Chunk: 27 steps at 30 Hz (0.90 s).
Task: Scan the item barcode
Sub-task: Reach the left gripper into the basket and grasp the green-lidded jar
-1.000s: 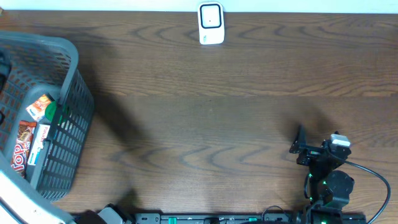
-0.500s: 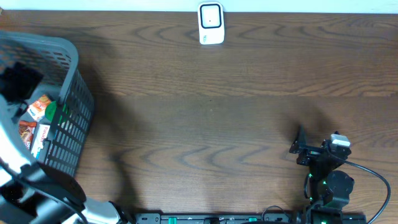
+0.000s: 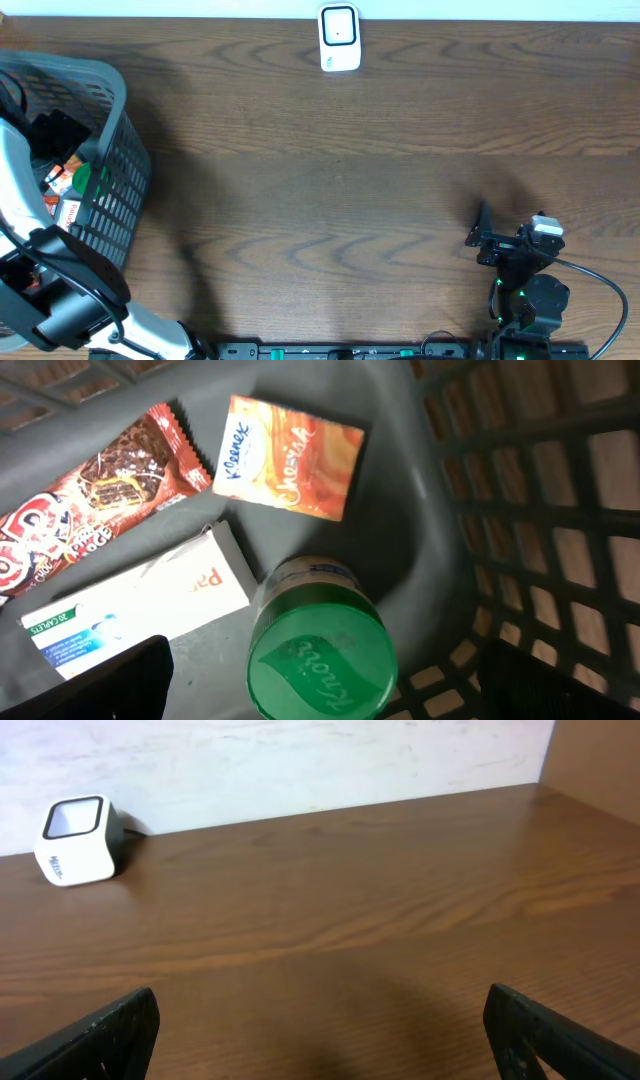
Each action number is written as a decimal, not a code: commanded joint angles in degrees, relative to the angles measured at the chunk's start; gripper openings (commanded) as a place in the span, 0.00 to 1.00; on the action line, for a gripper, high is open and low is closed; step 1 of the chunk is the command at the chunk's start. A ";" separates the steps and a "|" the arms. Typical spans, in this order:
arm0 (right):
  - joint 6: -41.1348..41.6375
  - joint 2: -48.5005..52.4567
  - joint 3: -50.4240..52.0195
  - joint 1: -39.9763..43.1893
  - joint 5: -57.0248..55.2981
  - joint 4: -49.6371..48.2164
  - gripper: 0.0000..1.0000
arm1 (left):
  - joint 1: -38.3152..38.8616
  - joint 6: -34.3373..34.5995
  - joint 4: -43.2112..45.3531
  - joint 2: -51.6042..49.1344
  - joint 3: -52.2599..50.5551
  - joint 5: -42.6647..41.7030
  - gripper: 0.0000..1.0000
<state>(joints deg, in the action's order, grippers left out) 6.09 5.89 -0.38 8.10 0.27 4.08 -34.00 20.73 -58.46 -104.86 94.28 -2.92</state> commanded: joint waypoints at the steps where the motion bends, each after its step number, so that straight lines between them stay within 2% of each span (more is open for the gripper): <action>1: 0.72 -0.24 0.07 -0.31 0.04 0.22 0.99 | 0.15 -0.74 -1.14 -2.36 -0.31 1.11 0.97; 16: 0.72 -0.24 0.07 -0.31 0.04 0.22 0.99 | 1.27 -0.50 -5.70 -7.17 -0.81 0.57 0.97; 27: 0.72 -0.24 0.07 -0.31 0.04 0.22 0.99 | 2.80 3.58 -2.84 -7.23 -5.73 0.63 0.97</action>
<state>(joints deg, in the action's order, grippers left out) 6.09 5.89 -0.38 8.10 0.27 4.05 -31.20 22.55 -62.06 -111.44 89.69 -2.81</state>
